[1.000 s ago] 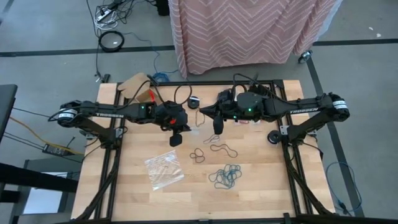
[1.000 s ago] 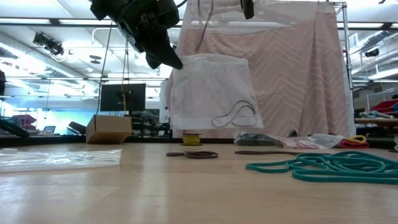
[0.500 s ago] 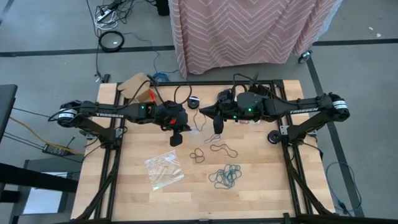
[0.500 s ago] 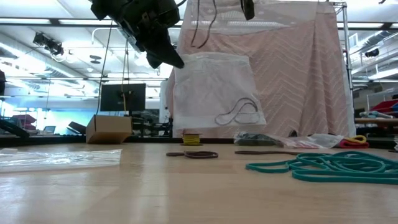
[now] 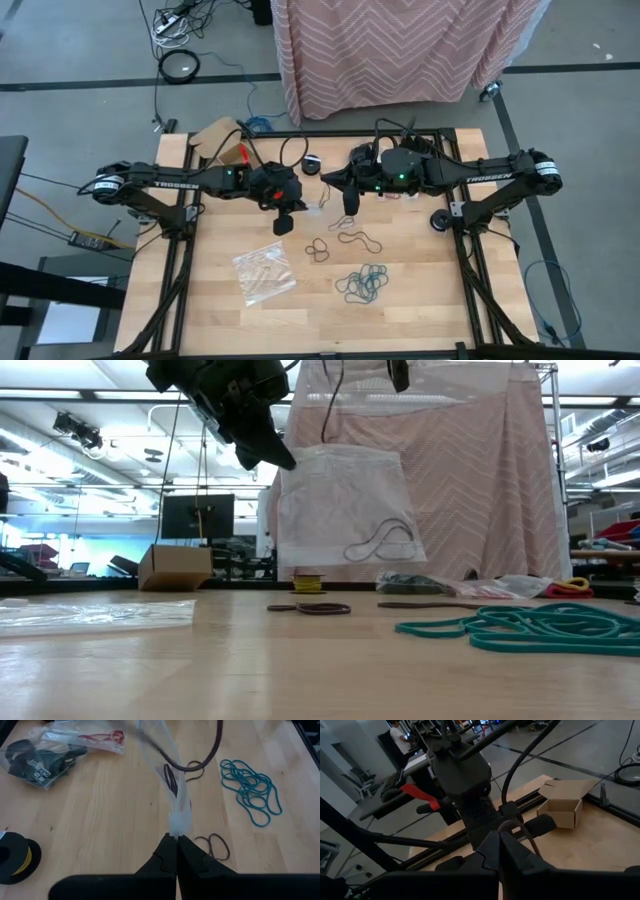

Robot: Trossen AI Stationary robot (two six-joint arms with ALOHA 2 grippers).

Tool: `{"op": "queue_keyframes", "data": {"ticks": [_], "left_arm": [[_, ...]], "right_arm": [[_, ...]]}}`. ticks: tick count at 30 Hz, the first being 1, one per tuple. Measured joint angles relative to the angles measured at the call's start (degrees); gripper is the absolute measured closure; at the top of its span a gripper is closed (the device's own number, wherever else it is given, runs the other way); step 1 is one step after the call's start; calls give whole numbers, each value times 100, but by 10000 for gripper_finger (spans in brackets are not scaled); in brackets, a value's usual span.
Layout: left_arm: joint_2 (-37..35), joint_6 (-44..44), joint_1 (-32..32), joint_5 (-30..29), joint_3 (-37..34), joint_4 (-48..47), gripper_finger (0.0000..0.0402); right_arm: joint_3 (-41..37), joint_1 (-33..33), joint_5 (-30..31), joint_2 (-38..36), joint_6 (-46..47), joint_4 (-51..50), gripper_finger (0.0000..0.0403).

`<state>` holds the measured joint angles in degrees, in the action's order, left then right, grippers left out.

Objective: Sort rubber bands
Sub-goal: Put the violet rubber band into the transparent bag

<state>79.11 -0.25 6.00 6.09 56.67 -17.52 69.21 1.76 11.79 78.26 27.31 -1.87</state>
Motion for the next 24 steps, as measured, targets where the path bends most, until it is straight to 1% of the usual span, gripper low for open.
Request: {"op": "queue_keyframes", "data": {"ticks": [8,14,24], "left_arm": [[0,112,0,-2,1,-8,401],[0,112,0,20,1,-13,401],[0,118,0,44,0,-37,401]], "right_arm": [[0,-26,-5,-2,-84,-75,403],[0,-123,-125,-4,-109,-275,403],[0,-166,-100,-4,-163,-397,403]]}}
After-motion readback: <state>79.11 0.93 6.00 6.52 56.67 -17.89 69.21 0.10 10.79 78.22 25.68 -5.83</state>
